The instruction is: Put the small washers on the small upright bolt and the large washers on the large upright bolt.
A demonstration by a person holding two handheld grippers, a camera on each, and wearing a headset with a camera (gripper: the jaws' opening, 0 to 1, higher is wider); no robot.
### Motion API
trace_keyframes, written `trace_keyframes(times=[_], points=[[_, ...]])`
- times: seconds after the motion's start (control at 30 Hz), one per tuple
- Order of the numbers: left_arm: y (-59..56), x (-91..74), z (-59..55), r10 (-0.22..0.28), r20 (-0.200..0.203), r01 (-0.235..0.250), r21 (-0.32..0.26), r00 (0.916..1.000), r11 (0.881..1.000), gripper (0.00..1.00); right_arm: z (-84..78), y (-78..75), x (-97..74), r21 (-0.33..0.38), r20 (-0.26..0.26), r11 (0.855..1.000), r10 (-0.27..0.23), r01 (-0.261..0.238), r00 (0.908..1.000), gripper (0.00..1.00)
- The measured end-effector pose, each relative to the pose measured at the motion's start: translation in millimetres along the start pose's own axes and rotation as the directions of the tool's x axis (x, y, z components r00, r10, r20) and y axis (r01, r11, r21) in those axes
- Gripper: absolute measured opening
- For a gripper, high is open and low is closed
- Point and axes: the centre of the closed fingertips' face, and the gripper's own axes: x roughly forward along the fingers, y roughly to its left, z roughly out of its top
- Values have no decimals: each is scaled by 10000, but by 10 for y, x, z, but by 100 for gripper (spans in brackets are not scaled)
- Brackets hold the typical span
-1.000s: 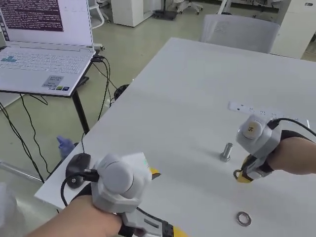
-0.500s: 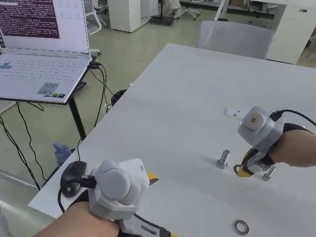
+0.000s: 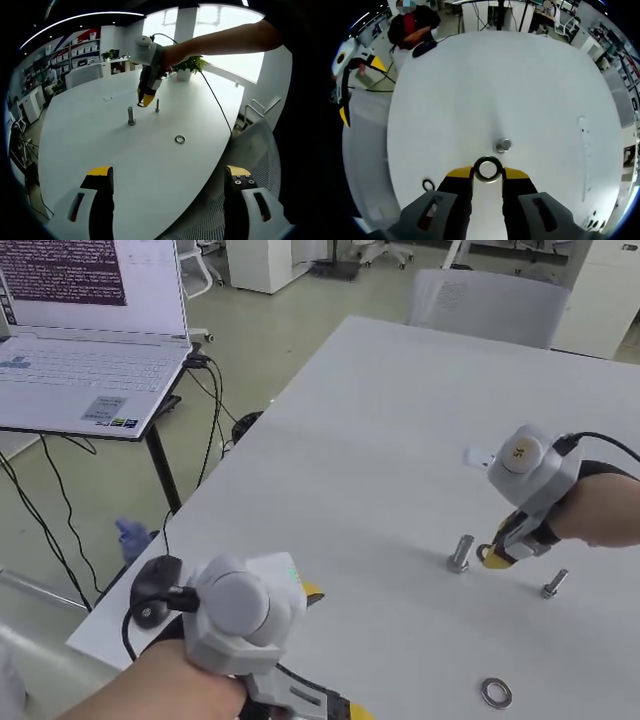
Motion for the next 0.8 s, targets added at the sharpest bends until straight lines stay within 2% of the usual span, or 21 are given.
trace_keyframes(times=[0.23,0.53,0.8], points=[[34,5,-1,44,31,-44,-41,10000,10000,92,84,-117,14,-97,18,9999,-136,136,9999,22],[61,6,-4,115,161,-112,-138,9998,9998,93,148,-182,95,-200,15,9996,-220,220,9998,22],[62,12,-34,79,61,-78,-112,10000,9999,93,175,-208,185,-207,-22,9996,-203,203,9998,22]])
